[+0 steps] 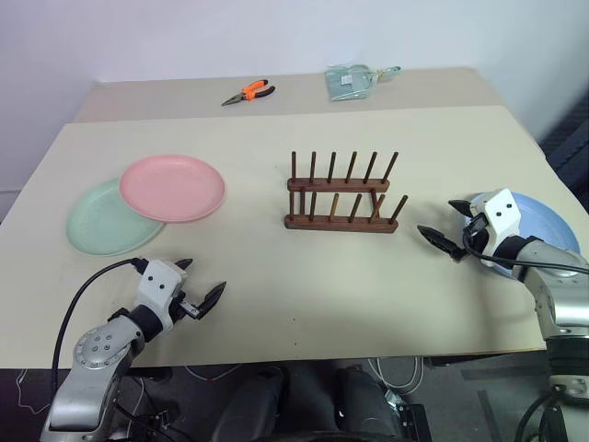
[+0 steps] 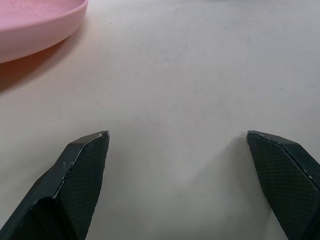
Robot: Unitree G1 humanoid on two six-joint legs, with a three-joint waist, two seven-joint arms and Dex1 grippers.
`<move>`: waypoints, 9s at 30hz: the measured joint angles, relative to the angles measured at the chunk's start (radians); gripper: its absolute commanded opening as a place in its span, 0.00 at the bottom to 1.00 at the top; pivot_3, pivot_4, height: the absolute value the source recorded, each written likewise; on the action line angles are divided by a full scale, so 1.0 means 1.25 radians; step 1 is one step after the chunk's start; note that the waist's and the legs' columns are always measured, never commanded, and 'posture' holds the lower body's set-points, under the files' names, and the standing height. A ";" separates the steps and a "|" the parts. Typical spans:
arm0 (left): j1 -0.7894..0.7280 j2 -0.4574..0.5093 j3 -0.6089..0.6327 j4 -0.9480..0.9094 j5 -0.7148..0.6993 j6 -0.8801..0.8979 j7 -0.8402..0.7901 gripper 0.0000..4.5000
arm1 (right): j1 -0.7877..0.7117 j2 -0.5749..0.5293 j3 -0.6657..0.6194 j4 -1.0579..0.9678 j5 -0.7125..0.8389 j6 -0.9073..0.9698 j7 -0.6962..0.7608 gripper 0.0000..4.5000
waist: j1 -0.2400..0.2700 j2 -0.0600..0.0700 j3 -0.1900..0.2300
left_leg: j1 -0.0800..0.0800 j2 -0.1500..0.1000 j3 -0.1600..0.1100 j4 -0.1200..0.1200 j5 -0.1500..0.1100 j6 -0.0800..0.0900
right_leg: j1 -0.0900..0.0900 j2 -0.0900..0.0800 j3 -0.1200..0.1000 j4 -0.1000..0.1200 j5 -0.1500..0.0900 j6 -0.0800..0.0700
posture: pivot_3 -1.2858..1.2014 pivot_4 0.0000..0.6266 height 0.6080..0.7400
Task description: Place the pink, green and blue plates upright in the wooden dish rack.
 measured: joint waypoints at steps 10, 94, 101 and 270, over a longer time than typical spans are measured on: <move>-0.042 -0.004 -0.020 0.004 0.000 0.007 0.003 1.00 | -0.016 0.014 0.016 -0.002 -0.002 -0.001 -0.008 0.99 | 0.002 0.000 0.000 | 0.000 0.000 0.000 0.000 0.000 0.000 | 0.000 0.000 0.000 0.000 0.000 0.000 | 0.52 0.24 1.00; -0.447 -0.172 -0.294 0.315 0.088 0.067 0.019 0.00 | 0.059 0.164 0.220 -0.196 -0.165 0.064 -0.174 0.00 | 0.018 0.003 -0.005 | 0.002 0.003 0.002 0.011 0.001 -0.002 | 0.004 0.005 0.001 0.002 0.010 -0.001 | 0.52 0.24 1.00; -0.382 -0.140 -0.254 0.242 0.054 0.082 0.005 0.19 | 0.061 0.142 0.218 -0.225 -0.120 0.089 -0.102 0.51 | 0.011 0.003 -0.005 | 0.002 0.004 0.002 0.009 0.002 -0.001 | 0.003 0.005 0.002 0.002 0.010 0.000 | 0.52 0.24 1.00; -0.620 -0.203 0.257 0.049 -0.258 0.368 0.566 0.01 | -0.269 0.172 0.425 -0.405 -0.194 -0.004 -0.080 1.00 | 0.018 -0.015 -0.001 | -0.009 0.017 0.019 0.016 0.003 -0.010 | -0.013 0.019 0.016 0.000 0.025 -0.001 | 0.52 0.24 1.00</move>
